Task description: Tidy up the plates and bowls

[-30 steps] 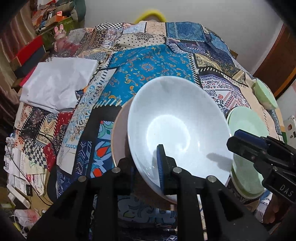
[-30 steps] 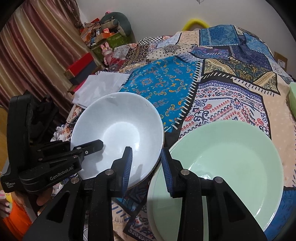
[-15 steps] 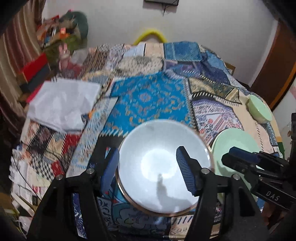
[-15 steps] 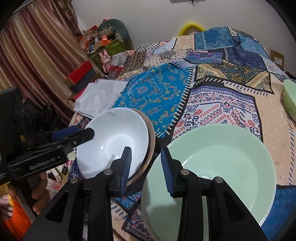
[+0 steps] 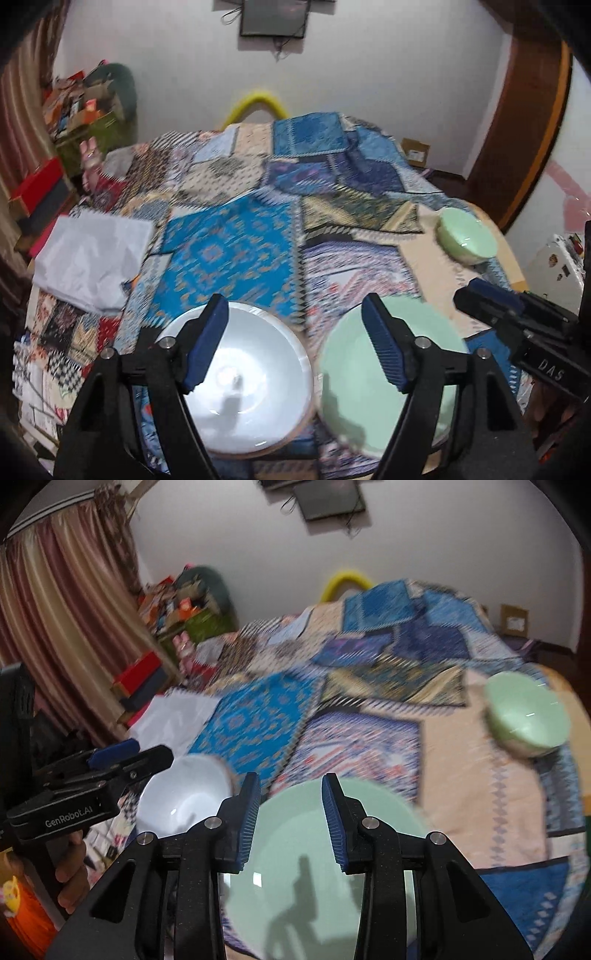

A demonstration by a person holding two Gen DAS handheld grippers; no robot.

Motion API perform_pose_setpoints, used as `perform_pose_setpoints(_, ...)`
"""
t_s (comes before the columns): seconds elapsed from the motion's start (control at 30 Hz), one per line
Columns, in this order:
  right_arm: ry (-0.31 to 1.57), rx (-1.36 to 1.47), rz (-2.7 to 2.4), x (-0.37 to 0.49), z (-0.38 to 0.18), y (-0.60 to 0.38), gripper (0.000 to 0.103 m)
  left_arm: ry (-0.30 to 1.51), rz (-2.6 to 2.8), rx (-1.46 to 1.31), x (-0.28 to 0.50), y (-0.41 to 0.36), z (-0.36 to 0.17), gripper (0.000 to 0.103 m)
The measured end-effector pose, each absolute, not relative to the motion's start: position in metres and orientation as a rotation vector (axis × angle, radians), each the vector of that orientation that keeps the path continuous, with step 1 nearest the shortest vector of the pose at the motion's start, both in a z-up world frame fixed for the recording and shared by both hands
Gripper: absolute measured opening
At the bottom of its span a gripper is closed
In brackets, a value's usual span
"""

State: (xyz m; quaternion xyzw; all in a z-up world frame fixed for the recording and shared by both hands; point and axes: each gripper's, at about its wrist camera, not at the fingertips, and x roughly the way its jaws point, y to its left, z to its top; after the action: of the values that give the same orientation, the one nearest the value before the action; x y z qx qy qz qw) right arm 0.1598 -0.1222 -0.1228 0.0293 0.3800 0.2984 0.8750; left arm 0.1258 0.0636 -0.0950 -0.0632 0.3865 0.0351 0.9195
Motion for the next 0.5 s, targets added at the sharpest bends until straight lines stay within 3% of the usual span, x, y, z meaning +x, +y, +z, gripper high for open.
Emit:
perform_pose_setpoints(0.17, 0.727, 0.085, 0.521, 0.168, -0.105, -0.172, 0.043, 0.767, 0.006, -0.088, 0.146, 0.02, -0.083, 0.084)
perform_pose_setpoints(0.5, 0.743, 0.128, 0.338, 0.195, -0.114, -0.259, 0.044, 0.797, -0.129, -0.026, 0.205, -0.066, -0.086, 0.09)
